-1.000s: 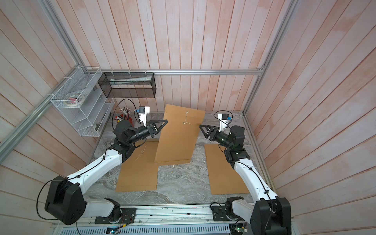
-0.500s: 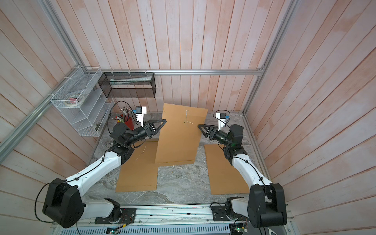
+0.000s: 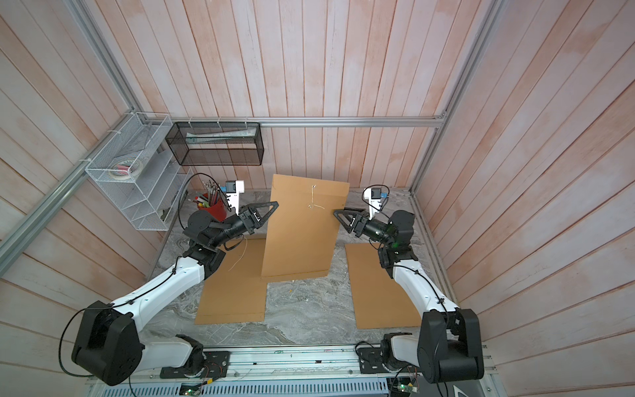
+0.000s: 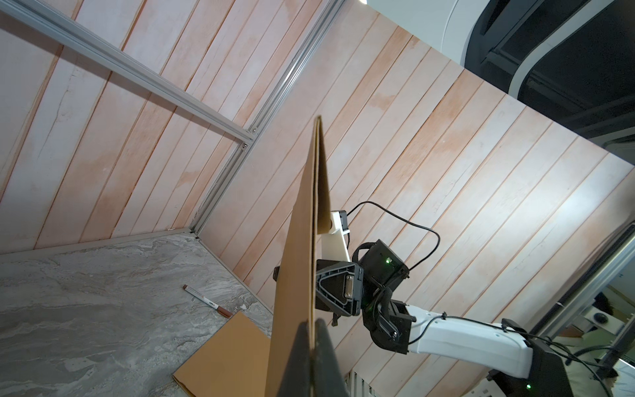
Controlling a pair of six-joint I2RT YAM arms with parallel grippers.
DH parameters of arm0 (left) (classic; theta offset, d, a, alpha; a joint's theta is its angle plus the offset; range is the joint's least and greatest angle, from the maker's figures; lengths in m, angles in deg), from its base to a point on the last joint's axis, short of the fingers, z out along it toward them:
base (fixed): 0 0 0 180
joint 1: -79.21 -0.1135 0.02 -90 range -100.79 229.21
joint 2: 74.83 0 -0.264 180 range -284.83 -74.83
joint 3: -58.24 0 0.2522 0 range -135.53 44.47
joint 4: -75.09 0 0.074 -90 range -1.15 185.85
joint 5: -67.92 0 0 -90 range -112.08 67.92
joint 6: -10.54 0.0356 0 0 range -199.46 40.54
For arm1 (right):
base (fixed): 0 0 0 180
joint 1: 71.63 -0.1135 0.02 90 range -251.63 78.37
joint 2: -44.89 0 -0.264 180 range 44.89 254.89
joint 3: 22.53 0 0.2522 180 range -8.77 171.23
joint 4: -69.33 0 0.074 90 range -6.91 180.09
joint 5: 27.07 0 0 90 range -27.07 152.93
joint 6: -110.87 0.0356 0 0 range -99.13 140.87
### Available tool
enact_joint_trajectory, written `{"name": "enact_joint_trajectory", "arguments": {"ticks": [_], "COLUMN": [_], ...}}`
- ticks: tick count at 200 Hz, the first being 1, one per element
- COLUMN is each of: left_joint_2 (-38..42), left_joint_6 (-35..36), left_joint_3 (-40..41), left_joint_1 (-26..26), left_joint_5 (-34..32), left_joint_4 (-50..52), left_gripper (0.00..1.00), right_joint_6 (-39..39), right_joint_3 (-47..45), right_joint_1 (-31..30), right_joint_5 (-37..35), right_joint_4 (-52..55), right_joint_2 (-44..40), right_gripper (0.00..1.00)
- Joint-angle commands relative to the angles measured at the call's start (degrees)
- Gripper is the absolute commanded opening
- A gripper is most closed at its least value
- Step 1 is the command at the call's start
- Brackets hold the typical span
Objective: Open the file bag
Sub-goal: Pick up the file bag from the center of the board.
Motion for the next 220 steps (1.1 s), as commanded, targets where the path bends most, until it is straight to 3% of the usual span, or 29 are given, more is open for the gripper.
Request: {"name": "enact_joint_trajectory", "arguments": {"ticks": [1,57,173,201,220], "left_joint_2": [-0.1,1.4,3.0,2.8,2.2], "left_joint_6": [-2.0,-3.6,-6.0,-5.7,-5.7], "left_joint_3": [1.1,1.8,3.6,3.9,4.1], "left_joint_1": [-0.3,-0.7,-0.8,-1.2,-1.7], "left_joint_5": [1.4,2.7,3.7,3.4,3.3], "left_joint_4": [-3.7,-5.1,-8.6,-8.3,-8.3], "left_gripper": [0.0,0.0,0.0,0.0,0.0], "right_joint_6": [-1.0,-7.1,-1.7,-1.5,-1.9], "right_joint_3": [2.0,4.5,8.2,8.5,8.4], "right_joint_1": [-0.3,-0.3,-0.5,-1.5,-2.2], "right_joint_5": [3.7,0.3,7.9,10.5,12.6], "right_joint_4": [-2.1,3.3,-6.7,-7.4,-7.1], "right_joint_2": [-2.1,-0.3,6.9,6.1,4.9], "right_gripper": [0.62,0.68,0.69,0.65,0.56]}}
